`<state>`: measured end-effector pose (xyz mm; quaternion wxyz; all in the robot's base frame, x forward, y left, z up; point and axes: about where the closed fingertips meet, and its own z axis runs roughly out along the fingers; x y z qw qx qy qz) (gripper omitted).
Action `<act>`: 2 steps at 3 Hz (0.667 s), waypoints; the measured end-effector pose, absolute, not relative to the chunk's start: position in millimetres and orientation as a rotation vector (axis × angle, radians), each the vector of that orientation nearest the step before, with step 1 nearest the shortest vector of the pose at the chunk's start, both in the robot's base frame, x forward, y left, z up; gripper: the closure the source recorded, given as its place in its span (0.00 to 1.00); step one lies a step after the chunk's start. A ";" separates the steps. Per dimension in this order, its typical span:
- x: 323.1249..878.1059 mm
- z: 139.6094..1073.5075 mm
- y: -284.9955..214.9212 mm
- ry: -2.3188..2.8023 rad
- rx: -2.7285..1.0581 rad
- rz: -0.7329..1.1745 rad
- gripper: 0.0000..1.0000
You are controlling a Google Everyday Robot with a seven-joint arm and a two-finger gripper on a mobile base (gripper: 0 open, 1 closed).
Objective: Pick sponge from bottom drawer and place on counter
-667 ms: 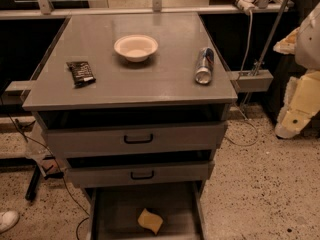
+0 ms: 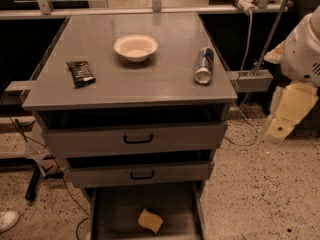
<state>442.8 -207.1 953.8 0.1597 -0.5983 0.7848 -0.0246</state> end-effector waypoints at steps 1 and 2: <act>429.6 915.7 -199.8 2.290 -1.731 0.016 0.00; 429.5 915.6 -199.8 2.290 -1.731 0.016 0.00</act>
Offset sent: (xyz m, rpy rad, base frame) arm -0.0096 0.0064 -0.0299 0.0182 0.0592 -0.0001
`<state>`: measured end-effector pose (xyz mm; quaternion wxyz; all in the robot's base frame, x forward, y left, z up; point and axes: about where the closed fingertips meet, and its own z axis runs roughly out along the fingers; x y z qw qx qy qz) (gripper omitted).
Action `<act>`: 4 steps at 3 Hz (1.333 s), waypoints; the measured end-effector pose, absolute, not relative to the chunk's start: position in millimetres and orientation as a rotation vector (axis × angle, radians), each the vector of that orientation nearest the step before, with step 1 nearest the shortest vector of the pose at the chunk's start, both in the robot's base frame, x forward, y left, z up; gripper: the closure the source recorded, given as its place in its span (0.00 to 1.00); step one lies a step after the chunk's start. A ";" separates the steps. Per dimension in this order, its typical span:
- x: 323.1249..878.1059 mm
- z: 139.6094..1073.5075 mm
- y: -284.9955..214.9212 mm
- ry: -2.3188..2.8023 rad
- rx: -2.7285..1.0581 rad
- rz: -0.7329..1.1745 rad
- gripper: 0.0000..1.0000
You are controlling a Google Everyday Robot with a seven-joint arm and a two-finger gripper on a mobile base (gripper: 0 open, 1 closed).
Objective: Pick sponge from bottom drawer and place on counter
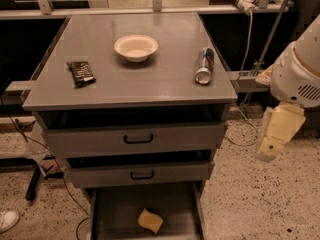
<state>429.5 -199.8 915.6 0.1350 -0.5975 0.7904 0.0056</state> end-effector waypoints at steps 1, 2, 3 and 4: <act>407.9 894.8 -193.6 2.305 -1.719 0.077 0.00; 348.3 855.3 -172.4 2.332 -1.734 0.251 0.00; 290.0 804.8 -157.2 2.402 -1.753 0.455 0.00; 288.3 802.4 -156.9 2.401 -1.747 0.466 0.00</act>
Offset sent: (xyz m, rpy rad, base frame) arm -0.1770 0.0540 -0.1374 0.1993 0.3552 0.0198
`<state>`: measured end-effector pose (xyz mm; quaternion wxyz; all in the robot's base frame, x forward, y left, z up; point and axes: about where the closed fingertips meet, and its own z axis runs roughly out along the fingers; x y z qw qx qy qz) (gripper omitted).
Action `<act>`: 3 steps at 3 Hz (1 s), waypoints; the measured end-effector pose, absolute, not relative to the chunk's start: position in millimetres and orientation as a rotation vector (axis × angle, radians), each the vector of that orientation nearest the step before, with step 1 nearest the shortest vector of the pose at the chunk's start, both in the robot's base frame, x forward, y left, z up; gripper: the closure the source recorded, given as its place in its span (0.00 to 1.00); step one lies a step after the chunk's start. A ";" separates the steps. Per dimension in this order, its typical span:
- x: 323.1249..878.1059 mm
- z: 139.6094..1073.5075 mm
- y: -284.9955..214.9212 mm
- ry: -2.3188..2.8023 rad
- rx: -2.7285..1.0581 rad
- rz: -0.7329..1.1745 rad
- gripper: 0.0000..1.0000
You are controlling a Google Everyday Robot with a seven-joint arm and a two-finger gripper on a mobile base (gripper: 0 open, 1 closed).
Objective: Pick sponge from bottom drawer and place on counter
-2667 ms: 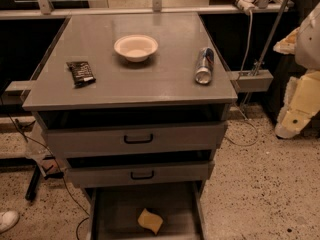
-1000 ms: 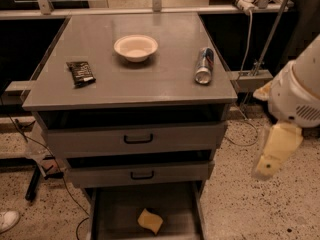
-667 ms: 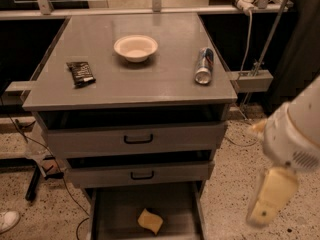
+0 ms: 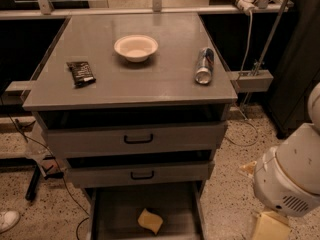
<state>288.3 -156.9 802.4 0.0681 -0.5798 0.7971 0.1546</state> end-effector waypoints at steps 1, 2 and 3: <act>264.4 768.1 -145.1 2.439 -1.724 0.559 0.00; 232.3 710.2 -121.4 2.487 -1.671 0.683 0.00; 208.2 664.0 -100.3 2.538 -1.640 0.796 0.00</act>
Offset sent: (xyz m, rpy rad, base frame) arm -0.0956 0.0629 -0.1662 0.1190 0.2424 -0.1024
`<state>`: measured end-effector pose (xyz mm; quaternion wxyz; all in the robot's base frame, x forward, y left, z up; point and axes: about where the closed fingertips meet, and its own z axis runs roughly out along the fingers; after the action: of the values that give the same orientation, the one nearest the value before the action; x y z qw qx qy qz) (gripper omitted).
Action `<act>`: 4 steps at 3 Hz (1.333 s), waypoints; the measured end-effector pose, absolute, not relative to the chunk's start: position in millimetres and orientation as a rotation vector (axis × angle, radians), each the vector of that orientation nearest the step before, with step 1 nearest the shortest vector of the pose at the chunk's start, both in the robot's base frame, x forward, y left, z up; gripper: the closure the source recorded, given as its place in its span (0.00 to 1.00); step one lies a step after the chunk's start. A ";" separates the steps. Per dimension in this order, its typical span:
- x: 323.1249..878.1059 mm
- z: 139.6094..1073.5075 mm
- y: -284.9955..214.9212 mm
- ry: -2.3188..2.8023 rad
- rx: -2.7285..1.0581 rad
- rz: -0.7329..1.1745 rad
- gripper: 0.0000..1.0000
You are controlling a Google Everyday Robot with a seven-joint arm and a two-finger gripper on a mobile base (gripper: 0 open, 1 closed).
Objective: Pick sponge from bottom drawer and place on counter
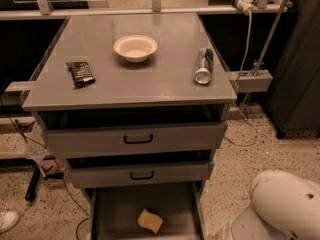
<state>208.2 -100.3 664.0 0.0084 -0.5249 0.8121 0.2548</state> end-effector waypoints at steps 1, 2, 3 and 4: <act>205.3 659.2 -100.7 2.543 -1.639 0.795 0.00; 206.4 642.4 -88.7 2.563 -1.566 0.818 0.00; 226.0 611.8 -70.0 2.598 -1.409 0.843 0.00; 246.7 577.6 -57.5 2.616 -1.267 0.877 0.00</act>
Offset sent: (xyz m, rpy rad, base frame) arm 0.0028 0.0379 -0.0599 0.0587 0.0287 -0.1641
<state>246.7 -57.5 577.6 0.0526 -0.4169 0.8603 0.2886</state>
